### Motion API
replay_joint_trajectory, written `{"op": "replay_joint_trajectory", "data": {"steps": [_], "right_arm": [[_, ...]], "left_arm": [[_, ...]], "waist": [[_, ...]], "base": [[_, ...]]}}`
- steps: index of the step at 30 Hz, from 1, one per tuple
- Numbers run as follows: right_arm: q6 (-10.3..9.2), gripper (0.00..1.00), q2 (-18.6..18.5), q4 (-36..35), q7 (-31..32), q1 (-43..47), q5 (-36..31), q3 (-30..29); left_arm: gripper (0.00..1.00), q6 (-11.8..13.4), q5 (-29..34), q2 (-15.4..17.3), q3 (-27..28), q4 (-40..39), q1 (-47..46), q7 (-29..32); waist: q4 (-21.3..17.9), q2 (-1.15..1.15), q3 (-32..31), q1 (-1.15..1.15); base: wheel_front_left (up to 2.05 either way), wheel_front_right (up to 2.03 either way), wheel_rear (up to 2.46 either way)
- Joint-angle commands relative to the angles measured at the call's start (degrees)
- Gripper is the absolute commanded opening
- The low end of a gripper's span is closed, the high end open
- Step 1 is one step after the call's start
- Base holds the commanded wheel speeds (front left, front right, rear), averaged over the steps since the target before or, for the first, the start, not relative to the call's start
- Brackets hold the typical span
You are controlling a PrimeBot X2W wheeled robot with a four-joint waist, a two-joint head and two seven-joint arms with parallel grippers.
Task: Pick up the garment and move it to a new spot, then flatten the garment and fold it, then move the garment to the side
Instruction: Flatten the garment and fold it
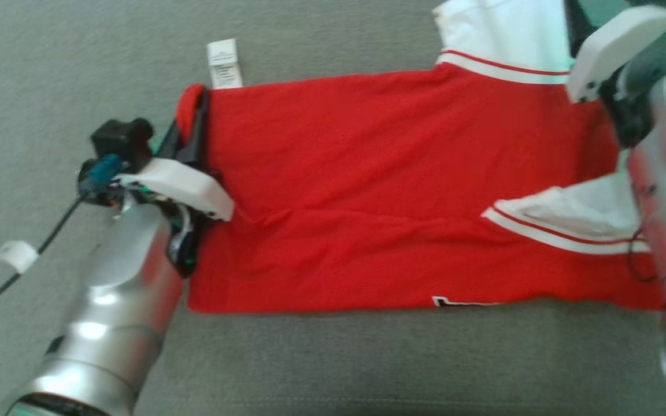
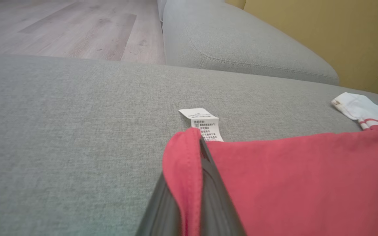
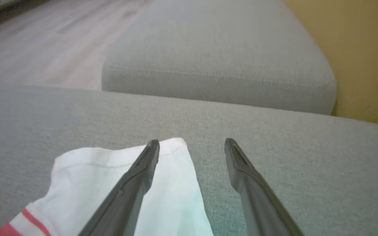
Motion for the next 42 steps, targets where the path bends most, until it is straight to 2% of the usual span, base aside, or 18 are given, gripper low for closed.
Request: {"op": "replay_joint_trajectory", "data": {"steps": [1, 4, 14, 19, 20, 21, 26, 32, 36, 42], "right_arm": [[0.0, 1.0, -0.4, 0.7, 3.1, -3.0, 0.2, 1.3], [0.0, 1.0, -1.8, 4.2, 7.6, -5.7, 0.6, 1.8], [0.0, 1.0, -4.9, 10.9, 11.9, -9.9, -1.8, 0.9], [0.0, 1.0, -3.8, 13.8, 14.1, -10.3, -1.7, 1.4], [0.0, 0.8, -3.5, 14.3, 14.7, -10.4, -1.4, 1.7], [0.0, 0.0, -3.4, 14.5, 14.9, -10.6, -1.2, 1.9], [0.0, 0.0, -5.0, 13.7, 10.8, -11.7, -2.0, 1.5], [0.0, 0.0, -6.1, 11.2, -1.2, -13.5, -6.5, -4.4], [0.0, 0.0, -5.0, 10.3, -8.4, -13.8, -9.7, -9.9], [0.0, 0.0, -0.9, 11.5, -14.7, -12.3, -10.6, -14.4]], "left_arm": [[0.0, 0.1, 1.4, 0.3, 2.0, -2.3, -1.0, -0.3], [0.0, 0.1, 2.7, -1.3, 1.6, -3.6, -1.3, -0.3], [0.0, 0.1, 3.1, -3.7, -0.7, -5.3, -2.2, -0.3], [0.0, 0.1, 2.6, -4.0, -1.5, -5.6, -2.5, -0.3], [0.0, 0.1, 2.7, -4.0, -1.4, -5.6, -2.6, -0.3], [0.0, 0.1, 2.7, -3.9, -1.2, -5.6, -2.7, -0.3], [0.0, 0.1, 3.3, -3.4, 0.6, -6.1, -3.2, -0.3], [0.0, 0.1, 6.4, -2.0, 4.7, -9.5, -4.6, -0.3], [0.0, 0.1, 8.5, -0.6, 6.7, -10.7, -5.3, -0.3], [0.0, 0.1, 11.1, 1.2, 8.3, -10.9, -3.6, -0.3]], "waist": [[2.9, 0.0, 1.2, -0.01], [5.0, 0.0, 2.2, -0.01], [8.2, 0.0, 4.0, -0.01], [8.4, 0.0, 4.5, -0.01], [8.3, 0.0, 4.7, -0.01], [8.2, 0.0, 4.8, -0.01], [7.3, 0.0, 4.7, -0.01], [5.6, 0.0, 4.6, -0.01], [3.7, 0.0, 4.0, -0.01], [0.6, 0.0, 2.1, -0.01]], "base": [[0.0, 0.0, 0.0], [0.0, 0.0, 0.0], [0.0, 0.0, 0.0], [0.0, 0.0, 0.0], [0.0, 0.0, 0.0], [0.0, 0.0, 0.0], [0.0, 0.0, 0.0], [0.0, 0.0, 0.0], [0.0, 0.0, 0.0], [0.0, 0.0, 0.0]]}}
